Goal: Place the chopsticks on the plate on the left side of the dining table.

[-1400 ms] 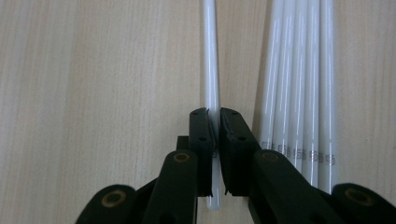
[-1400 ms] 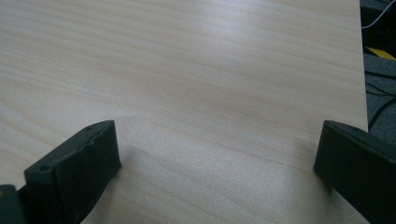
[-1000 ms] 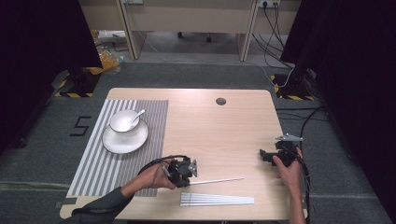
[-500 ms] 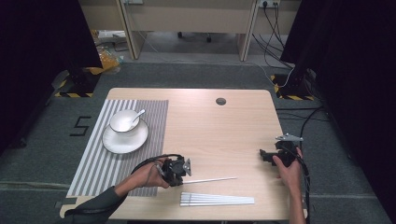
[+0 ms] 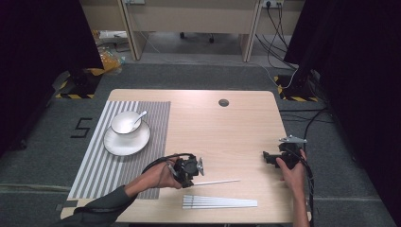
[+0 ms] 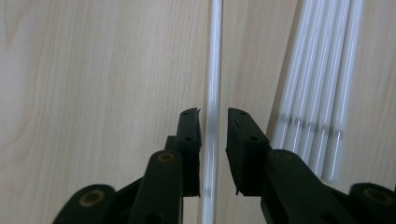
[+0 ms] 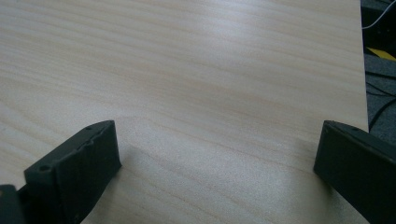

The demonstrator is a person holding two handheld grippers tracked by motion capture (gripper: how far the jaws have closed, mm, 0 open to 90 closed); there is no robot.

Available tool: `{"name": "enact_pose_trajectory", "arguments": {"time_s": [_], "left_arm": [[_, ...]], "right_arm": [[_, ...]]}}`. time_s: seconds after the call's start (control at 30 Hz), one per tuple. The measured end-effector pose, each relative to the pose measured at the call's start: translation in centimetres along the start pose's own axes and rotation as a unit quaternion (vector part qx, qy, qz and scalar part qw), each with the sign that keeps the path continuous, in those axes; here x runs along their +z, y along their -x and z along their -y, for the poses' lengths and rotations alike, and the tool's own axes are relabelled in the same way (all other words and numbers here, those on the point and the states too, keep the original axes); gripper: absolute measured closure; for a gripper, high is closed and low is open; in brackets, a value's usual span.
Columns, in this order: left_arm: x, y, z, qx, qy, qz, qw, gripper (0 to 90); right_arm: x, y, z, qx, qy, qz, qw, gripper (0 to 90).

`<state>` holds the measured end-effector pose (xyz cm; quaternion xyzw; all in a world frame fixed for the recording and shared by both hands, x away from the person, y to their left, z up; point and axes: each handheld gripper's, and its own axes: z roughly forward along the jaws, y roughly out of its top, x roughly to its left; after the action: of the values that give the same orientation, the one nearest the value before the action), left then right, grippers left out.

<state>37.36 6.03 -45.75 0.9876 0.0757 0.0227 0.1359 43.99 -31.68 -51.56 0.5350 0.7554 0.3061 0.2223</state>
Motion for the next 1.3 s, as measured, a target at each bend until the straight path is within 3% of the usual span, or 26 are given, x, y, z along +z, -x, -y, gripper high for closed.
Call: {"name": "enact_pose_trajectory", "arguments": {"time_s": [0.27, 0.73, 1.1, 1.3], "left_arm": [[0.4, 0.3, -2.4, 0.012, -0.007, 0.006, 0.9999, 75.6], [1.7, -0.5, -3.2, 0.003, -0.028, 0.004, 0.9996, 76.1], [2.8, 0.1, -4.7, 0.016, -0.038, 0.014, 0.999, 78.0], [3.0, 0.2, -5.0, 0.024, -0.046, 0.01, 0.9986, 79.7]], "right_arm": [[0.0, 0.0, 0.0, 0.0, 0.0, 0.0, 1.0, 0.3], [0.0, 0.0, 0.0, 0.0, 0.0, 0.0, 1.0, 0.3], [0.0, 0.0, 0.0, 0.0, 0.0, 0.0, 1.0, 0.3], [0.0, 0.0, 0.0, 0.0, 0.0, -0.001, 1.0, 0.3]]}}
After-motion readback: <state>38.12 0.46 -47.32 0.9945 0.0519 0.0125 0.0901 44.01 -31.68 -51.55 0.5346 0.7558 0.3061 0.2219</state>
